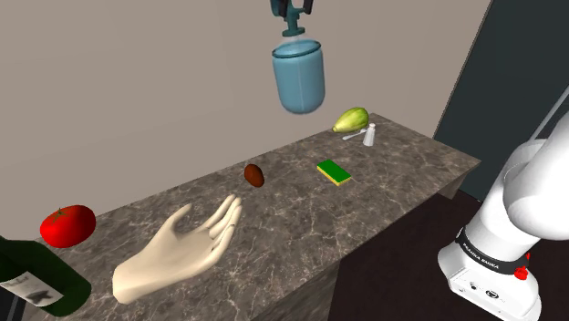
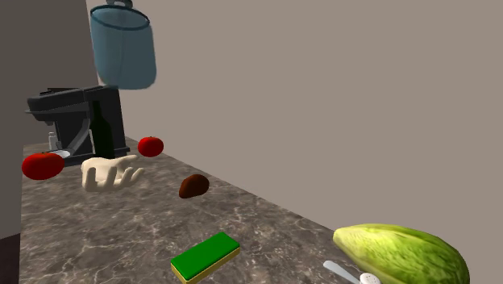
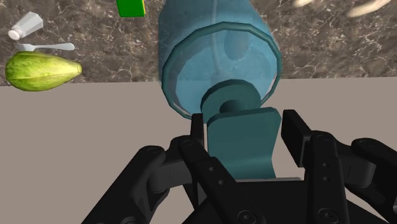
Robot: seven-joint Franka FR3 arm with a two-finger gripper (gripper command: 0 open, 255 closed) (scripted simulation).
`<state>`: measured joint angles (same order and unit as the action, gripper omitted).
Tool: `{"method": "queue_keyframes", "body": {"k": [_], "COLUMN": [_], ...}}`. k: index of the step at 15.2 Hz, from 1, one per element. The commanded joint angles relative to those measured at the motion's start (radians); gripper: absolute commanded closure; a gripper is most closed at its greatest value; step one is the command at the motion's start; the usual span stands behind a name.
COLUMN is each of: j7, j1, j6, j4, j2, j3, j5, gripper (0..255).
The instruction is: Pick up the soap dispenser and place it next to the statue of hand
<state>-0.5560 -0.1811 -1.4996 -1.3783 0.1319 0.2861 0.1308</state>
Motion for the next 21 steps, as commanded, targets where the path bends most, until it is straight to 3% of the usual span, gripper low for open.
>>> {"method": "queue_keyframes", "body": {"k": [1, 12, 21], "j7": [-0.053, -0.346, -0.341], "j1": [-0.022, -0.151, -0.138], "j6": [0.007, 0.104, -0.051], "j4": [-0.005, 0.117, -0.120], "j2": [0.005, -0.086, 0.012], "j3": [0.032, 0.228, 0.196], "j5": [0.008, 0.098, 0.043], "gripper": [255, 255, 255]}}
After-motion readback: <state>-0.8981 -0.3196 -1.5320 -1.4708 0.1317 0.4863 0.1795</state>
